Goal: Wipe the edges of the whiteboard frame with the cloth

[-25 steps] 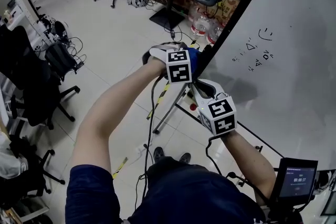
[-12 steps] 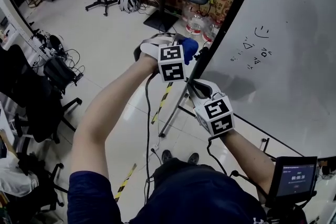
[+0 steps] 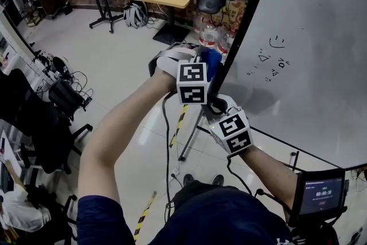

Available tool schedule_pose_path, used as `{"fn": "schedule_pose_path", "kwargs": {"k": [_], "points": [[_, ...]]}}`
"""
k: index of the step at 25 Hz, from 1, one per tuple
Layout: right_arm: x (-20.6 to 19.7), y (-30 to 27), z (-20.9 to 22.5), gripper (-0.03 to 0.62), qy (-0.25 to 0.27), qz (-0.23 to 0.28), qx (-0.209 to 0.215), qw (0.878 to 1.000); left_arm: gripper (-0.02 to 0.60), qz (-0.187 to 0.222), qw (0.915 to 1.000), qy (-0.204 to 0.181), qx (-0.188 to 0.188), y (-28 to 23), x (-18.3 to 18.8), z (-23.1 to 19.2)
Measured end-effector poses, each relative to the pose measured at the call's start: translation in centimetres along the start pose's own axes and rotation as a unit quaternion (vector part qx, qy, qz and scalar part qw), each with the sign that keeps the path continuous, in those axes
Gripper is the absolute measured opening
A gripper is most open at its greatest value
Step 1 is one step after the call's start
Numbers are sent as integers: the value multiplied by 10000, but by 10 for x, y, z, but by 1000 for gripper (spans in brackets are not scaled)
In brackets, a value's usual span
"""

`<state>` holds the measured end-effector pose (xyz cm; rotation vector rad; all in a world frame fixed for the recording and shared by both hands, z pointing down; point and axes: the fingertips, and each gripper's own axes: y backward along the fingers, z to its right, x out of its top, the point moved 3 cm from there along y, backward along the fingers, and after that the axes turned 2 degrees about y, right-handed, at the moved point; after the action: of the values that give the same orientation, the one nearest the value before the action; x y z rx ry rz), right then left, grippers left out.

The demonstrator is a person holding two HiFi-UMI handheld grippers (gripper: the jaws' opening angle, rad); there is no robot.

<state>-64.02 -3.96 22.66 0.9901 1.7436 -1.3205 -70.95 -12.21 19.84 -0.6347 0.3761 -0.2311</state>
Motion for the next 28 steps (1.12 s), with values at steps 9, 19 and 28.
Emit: {"fn": "schedule_pose_path", "kwargs": {"k": [9,19,28], "points": [[13,10,6,43,80,78,-45,9999,207,-302,9982,-514,107,10,31,-12],[28,14,22,40,244,195,-245,9992,207,-30,9999,72,144,31,38,-45],[54,15,33,35,442,419,-390,9974,207,17,9995,157,258,46,43,-76]]}}
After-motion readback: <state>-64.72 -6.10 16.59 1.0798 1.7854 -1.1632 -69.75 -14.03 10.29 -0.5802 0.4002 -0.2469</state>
